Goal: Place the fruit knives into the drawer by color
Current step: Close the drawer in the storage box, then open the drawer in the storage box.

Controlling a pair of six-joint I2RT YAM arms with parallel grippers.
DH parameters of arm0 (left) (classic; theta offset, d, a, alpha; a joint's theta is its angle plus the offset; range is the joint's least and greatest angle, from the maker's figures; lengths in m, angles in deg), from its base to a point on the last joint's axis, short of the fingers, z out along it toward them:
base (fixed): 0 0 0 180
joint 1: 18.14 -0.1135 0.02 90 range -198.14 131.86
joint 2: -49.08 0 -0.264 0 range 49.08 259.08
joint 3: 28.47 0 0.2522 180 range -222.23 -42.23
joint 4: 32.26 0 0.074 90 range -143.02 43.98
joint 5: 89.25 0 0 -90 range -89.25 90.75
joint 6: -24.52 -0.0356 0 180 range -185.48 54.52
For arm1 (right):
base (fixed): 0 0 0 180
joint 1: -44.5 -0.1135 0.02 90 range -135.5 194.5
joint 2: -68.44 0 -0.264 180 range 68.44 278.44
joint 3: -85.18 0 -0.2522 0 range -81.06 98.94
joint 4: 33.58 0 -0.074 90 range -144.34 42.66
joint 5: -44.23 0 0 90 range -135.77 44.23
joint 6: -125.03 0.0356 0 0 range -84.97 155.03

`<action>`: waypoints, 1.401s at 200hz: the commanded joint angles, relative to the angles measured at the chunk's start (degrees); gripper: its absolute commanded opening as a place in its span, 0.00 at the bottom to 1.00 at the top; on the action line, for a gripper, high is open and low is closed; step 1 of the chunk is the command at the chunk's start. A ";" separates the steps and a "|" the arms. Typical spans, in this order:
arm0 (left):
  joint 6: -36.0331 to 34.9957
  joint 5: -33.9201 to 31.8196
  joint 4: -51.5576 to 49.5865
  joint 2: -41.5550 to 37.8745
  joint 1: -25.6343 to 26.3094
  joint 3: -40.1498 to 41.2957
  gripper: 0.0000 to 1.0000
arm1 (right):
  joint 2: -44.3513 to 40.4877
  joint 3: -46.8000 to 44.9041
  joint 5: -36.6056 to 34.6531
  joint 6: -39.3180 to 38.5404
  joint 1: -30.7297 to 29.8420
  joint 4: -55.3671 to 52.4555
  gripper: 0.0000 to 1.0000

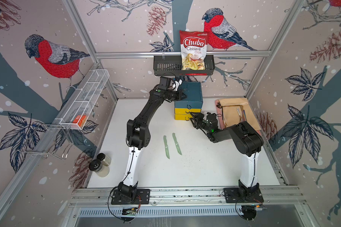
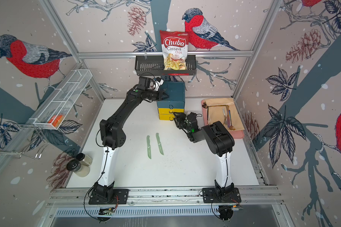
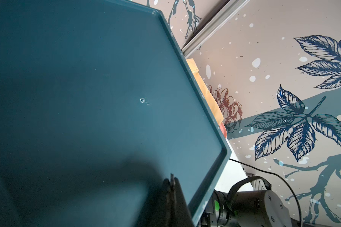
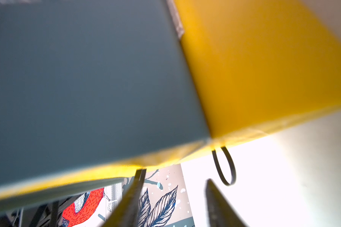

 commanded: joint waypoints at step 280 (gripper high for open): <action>-0.61 -3.13 -7.14 1.45 -0.90 1.21 0.00 | 4.30 -6.51 3.53 1.51 -3.09 6.56 0.01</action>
